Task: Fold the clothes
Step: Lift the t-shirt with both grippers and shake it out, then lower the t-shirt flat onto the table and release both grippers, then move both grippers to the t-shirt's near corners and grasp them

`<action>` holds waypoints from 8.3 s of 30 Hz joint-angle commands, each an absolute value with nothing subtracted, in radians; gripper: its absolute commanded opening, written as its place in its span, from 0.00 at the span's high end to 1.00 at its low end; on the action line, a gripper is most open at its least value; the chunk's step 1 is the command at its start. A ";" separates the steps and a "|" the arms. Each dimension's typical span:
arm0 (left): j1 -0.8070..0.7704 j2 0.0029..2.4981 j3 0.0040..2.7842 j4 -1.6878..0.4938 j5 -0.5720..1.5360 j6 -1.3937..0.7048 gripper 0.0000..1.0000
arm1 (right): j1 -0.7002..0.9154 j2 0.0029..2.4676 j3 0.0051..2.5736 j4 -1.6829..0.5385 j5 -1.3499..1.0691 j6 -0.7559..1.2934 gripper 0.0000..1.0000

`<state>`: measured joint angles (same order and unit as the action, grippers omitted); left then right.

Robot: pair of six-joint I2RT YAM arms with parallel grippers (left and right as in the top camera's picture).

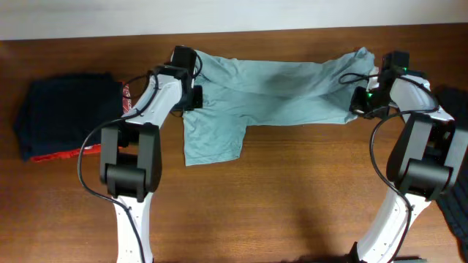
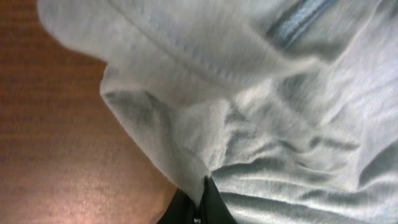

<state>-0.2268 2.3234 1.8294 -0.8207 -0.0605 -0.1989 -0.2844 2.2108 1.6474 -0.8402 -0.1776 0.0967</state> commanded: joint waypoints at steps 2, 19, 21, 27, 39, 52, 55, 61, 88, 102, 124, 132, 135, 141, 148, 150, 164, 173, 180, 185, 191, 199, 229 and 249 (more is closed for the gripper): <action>-0.176 2.294 1.914 -0.932 -0.075 -0.197 0.99 | -0.288 2.160 1.703 -0.918 -0.172 0.094 0.96; -0.095 1.946 2.289 -1.237 -0.080 -0.163 0.99 | -0.328 1.934 2.366 -1.419 -0.172 0.093 0.96; -0.095 1.897 2.315 -1.254 -0.080 -0.163 0.99 | -0.328 1.930 2.441 -1.471 -0.172 0.093 0.96; -0.095 1.739 2.334 -1.278 -0.086 -0.163 0.99 | -0.328 1.917 2.689 -1.636 -0.171 0.093 0.96; -0.096 1.487 2.334 -1.297 -0.095 -0.163 0.99 | -0.328 1.768 2.843 -1.698 -0.165 0.093 0.96; -0.095 1.607 2.334 -1.169 -0.104 -0.164 0.99 | -0.327 1.868 2.837 -1.601 -0.126 0.086 0.96; -0.095 1.683 2.334 -1.092 -0.106 -0.164 0.99 | -0.327 1.931 2.837 -1.560 -0.126 0.084 0.96; -0.095 1.849 2.334 -0.847 -0.121 -0.164 0.99 | -0.327 2.062 2.837 -1.392 -0.198 0.028 0.96; -0.102 2.088 2.390 -1.308 -0.202 -0.164 0.99 | -0.327 2.122 2.531 -1.472 -0.278 -0.054 0.96; -0.102 2.207 2.389 -1.489 -0.138 -0.164 0.99 | -0.328 2.122 2.377 -1.571 -0.277 -0.099 0.96; -0.157 2.205 2.358 -1.688 -0.056 -0.163 0.99 | -0.329 2.000 2.174 -1.699 -0.205 -0.094 0.96; -0.198 2.204 2.139 -1.688 -0.076 -0.164 0.99 | -0.327 1.930 1.914 -1.695 -0.205 -0.097 0.96; -0.198 2.204 2.086 -1.688 -0.097 -0.176 0.99 | -0.327 1.930 1.877 -1.686 -0.198 -0.097 0.96; -0.198 2.204 2.032 -1.669 -0.165 -0.217 0.99 | -0.329 1.930 1.822 -1.665 -0.147 -0.068 0.96; -0.205 2.204 2.030 -1.628 -0.151 -0.217 0.98 | -0.329 1.930 1.771 -1.620 -0.114 -0.044 0.96; -0.205 2.204 2.030 -1.621 -0.151 -0.217 0.93 | -0.329 1.930 1.756 -1.593 -0.113 -0.030 0.96; -0.205 2.167 2.051 -1.455 -0.175 -0.217 0.40 | -0.329 1.930 1.834 -1.403 -0.104 -0.018 0.54; -0.205 1.910 2.065 -1.394 -0.218 -0.236 0.18 | -0.327 1.929 2.183 -1.672 -0.104 -0.017 0.14; -0.205 1.690 2.065 -1.406 -0.218 -0.236 0.17 | -0.327 1.789 2.233 -1.699 -0.103 0.033 0.10; -0.205 1.622 2.065 -1.476 -0.199 -0.272 0.17 | -0.327 1.640 2.202 -1.699 -0.100 0.049 0.02; -0.227 1.621 2.024 -1.558 -0.199 -0.350 0.17 | -0.328 1.464 2.028 -1.699 -0.098 0.069 0.01; -0.296 1.621 1.719 -1.426 -0.117 -0.412 0.18 | -0.328 1.409 1.694 -1.629 -0.099 0.068 0.01; -0.298 1.621 0.897 -0.624 0.001 -0.447 0.57 | -0.327 1.415 1.213 -1.225 -0.127 0.069 0.00; -0.298 1.621 0.804 -0.240 -0.075 -0.413 0.60 | -0.327 1.415 1.212 -1.206 -0.126 0.088 0.00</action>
